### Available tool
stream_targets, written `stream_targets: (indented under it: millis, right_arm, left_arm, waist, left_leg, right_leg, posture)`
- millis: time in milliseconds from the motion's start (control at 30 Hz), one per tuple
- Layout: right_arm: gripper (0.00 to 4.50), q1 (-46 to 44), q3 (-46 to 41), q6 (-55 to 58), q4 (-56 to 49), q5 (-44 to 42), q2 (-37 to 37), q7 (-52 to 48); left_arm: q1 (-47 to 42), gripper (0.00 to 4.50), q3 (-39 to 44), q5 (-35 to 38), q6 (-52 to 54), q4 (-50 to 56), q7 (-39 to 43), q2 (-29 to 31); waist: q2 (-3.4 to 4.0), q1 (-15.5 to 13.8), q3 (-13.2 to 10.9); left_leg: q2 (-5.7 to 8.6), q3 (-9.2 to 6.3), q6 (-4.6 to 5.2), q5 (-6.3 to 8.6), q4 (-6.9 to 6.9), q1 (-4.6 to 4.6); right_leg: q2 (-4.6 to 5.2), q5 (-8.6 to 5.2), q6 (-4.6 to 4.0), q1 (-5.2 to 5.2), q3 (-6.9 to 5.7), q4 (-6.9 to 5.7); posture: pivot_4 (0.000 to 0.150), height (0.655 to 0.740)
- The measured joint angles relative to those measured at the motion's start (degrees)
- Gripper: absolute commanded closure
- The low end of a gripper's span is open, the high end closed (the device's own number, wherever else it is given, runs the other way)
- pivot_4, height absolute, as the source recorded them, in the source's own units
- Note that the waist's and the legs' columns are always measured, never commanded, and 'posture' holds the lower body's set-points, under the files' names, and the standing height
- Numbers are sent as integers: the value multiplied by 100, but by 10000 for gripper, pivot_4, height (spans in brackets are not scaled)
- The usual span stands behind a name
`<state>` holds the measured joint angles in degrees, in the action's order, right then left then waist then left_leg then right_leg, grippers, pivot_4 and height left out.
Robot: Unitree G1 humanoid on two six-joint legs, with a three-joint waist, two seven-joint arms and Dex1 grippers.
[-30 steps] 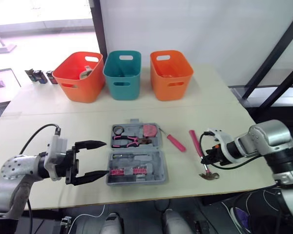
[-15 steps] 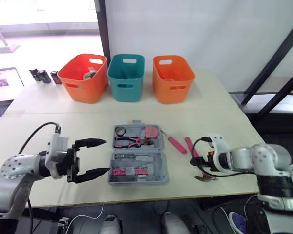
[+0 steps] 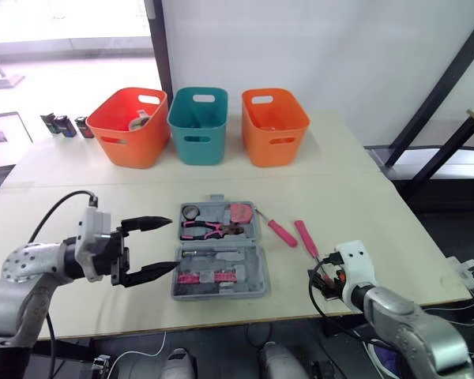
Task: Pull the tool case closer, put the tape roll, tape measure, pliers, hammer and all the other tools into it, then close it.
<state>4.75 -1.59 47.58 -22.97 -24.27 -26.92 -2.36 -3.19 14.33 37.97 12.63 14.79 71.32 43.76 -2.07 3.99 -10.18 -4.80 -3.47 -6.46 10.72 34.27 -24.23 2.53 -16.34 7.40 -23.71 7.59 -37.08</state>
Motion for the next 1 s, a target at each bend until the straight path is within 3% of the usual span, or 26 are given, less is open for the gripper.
stream_targets:
  millis: [133,200,300,467,900,1000]
  right_arm:
    - [515,-212,17,-433,516,316,224,-124]
    - [5903,-336,12,-515,693,411,303,-155]
    - [18402,-373,-24,-568,805,490,394,-196]
    - [43472,-316,-60,-537,726,570,531,-253]
    - [44341,-115,-6,-122,183,953,810,-85]
    - [32106,-116,-105,-112,205,967,977,-70]
  left_arm:
    - [-78,0,-1,2,73,-1,-21,22]
    - [-121,0,-1,2,94,1,-25,27]
    - [-126,0,-1,2,120,2,-25,42]
    - [-134,0,0,3,172,2,-33,67]
    - [-164,0,-1,2,175,3,-58,64]
    - [-206,0,-3,2,174,-2,-57,64]
  waist:
    - [-1,-2,0]
    - [-2,0,0]
    - [-3,-4,1]
    - [-3,-15,1]
    - [-2,-9,1]
    - [-3,-8,1]
  left_leg:
    - [0,0,0,0,-4,-6]
    - [-1,0,0,0,-5,-5]
    - [-1,-1,0,0,-4,4]
    - [0,-1,0,0,-4,9]
    - [0,-1,-1,0,-9,9]
    - [-1,-1,-1,1,-9,9]
  right_leg:
    - [-1,-3,4,0,0,8]
    - [-2,-3,4,0,0,6]
    - [-3,-2,3,8,0,4]
    - [0,-3,4,15,0,8]
    - [0,-5,5,11,0,9]
    - [0,-5,5,11,0,9]
  posture:
    - [1500,7400]
    - [1500,7400]
    - [1500,7400]
    - [1500,7400]
    - [1500,7400]
    - [1500,7400]
